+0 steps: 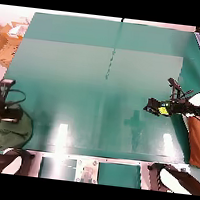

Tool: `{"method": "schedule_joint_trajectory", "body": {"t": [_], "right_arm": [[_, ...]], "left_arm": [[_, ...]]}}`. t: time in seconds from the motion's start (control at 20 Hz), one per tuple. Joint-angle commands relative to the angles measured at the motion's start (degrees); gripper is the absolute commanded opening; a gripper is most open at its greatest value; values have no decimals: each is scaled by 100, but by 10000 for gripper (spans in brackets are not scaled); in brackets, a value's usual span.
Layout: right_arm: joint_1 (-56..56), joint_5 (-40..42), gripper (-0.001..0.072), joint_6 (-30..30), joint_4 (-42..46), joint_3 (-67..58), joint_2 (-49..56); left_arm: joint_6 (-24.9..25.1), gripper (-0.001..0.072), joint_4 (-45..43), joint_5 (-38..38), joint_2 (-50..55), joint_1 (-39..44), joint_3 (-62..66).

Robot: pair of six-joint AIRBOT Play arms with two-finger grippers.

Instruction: Fold the shirts.

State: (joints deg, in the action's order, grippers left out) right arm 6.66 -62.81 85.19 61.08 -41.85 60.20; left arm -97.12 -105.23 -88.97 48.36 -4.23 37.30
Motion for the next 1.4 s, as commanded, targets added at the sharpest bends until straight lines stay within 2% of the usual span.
{"method": "schedule_joint_trajectory", "body": {"t": [0.0,0.15,0.2,0.25,0.3,0.35,0.45,0.6,0.7,0.8,0.85,1.0,1.15,1.3,1.35], "right_arm": [[-4,-2,17,2,-2,2,-4],[-4,-2,18,2,-2,2,-4],[-4,-2,17,2,-2,2,-4],[-4,-2,18,2,-2,2,-4],[-4,-2,17,2,-2,2,-4],[-4,-2,18,2,-2,2,-4],[-4,-2,18,2,-2,2,-4],[-4,-2,17,2,-2,2,-4],[-4,-2,18,2,-2,2,-4],[-4,-2,18,2,-2,2,-4],[-4,-2,18,2,-2,2,-4],[-4,4,18,4,-4,2,-4],[-4,2,18,4,-2,2,-4],[-4,2,18,4,-4,2,-4],[-4,0,18,4,-4,2,-4]], "left_arm": [[-90,710,-1012,868,-2,-546,-1056],[57,708,-1021,2076,0,-1069,-1427],[57,665,-977,2332,0,-1143,-1427],[98,464,-940,2470,2,-1145,-1427],[323,219,-833,2544,4,-1145,-1427],[636,32,-706,2505,4,-1145,-1427],[1086,26,-415,2277,4,-1145,-1351],[1331,25,308,1729,4,-1008,-549],[1423,24,986,1445,4,-452,389],[1296,25,1585,1421,4,485,1467],[1198,24,1773,1565,4,1003,1952],[863,24,1969,2658,48,2439,2900],[839,25,2404,3587,442,3388,3042],[866,27,2573,4105,1362,4037,3042],[868,122,2763,4192,1705,4131,3042]]}}
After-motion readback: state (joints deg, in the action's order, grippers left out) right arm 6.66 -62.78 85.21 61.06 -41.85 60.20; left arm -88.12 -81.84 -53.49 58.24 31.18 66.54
